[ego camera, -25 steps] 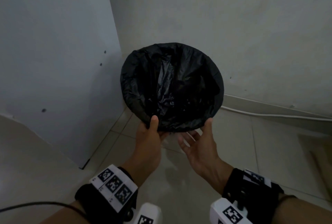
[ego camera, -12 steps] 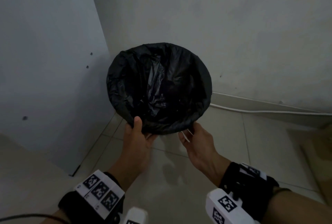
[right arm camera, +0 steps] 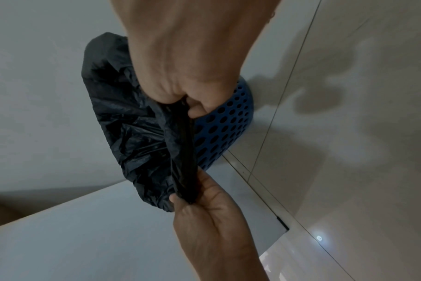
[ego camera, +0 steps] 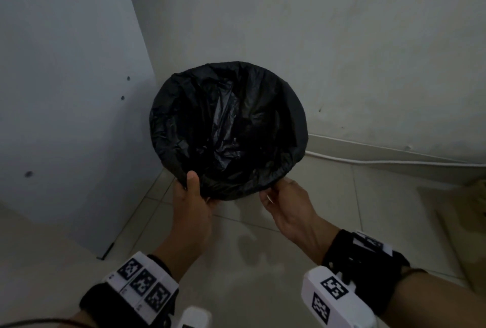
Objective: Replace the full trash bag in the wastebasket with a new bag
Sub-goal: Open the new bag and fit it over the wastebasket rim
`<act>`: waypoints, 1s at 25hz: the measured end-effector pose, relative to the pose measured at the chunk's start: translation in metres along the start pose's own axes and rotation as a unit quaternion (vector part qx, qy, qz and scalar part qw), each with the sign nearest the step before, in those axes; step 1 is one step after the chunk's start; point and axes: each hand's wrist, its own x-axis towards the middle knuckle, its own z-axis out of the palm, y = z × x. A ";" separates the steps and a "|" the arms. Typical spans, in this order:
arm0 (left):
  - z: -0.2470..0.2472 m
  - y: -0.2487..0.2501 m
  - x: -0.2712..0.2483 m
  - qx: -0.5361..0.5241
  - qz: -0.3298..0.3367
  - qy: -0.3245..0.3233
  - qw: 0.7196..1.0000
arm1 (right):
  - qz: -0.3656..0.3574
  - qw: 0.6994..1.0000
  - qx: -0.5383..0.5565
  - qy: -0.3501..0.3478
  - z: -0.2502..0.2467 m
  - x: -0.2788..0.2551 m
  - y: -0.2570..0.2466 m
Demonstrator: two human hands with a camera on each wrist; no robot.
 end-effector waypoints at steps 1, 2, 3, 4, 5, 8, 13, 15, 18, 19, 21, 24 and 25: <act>0.001 -0.001 -0.001 0.009 0.003 0.000 1.000 | -0.011 1.000 0.014 0.010 -0.002 0.001 0.003; 0.001 -0.002 -0.002 0.016 0.007 -0.002 1.000 | -0.022 0.999 0.031 0.018 -0.005 0.002 0.005; 0.002 -0.003 -0.003 0.021 0.010 -0.002 1.000 | -0.032 0.998 0.044 0.023 -0.007 0.000 0.005; 0.002 -0.004 -0.004 0.026 0.015 -0.002 1.000 | -0.035 0.998 0.051 0.018 -0.008 -0.002 0.002; 0.001 -0.005 -0.004 0.032 0.019 -0.001 0.999 | -0.033 0.998 0.051 0.003 -0.010 -0.006 -0.002; 0.001 -0.005 -0.001 0.049 0.027 0.004 0.998 | 0.004 0.996 0.068 -0.059 -0.010 -0.018 -0.015; 0.010 -0.001 0.003 0.031 -0.012 0.011 0.999 | -0.035 0.996 0.019 -0.078 -0.006 -0.018 -0.011; 0.023 -0.005 -0.009 0.000 -0.076 -0.029 0.997 | -0.042 0.994 0.026 -0.095 -0.006 -0.020 -0.006; 0.041 -0.018 -0.025 0.003 -0.106 -0.059 0.993 | -0.041 0.992 0.002 -0.123 -0.006 -0.028 0.002; 0.043 -0.020 -0.026 -0.006 -0.097 -0.057 0.994 | -0.043 0.992 -0.001 -0.116 -0.007 -0.029 0.004; 0.042 -0.019 -0.024 -0.008 -0.058 -0.078 0.995 | -0.047 0.996 0.009 -0.078 -0.009 -0.031 0.005; 0.035 -0.017 -0.016 0.030 -0.016 -0.091 0.995 | -0.043 0.998 0.031 -0.015 -0.018 -0.026 -0.001; 0.032 -0.015 -0.014 0.041 -0.011 -0.089 0.995 | -0.039 0.999 0.036 -0.005 -0.021 -0.024 -0.004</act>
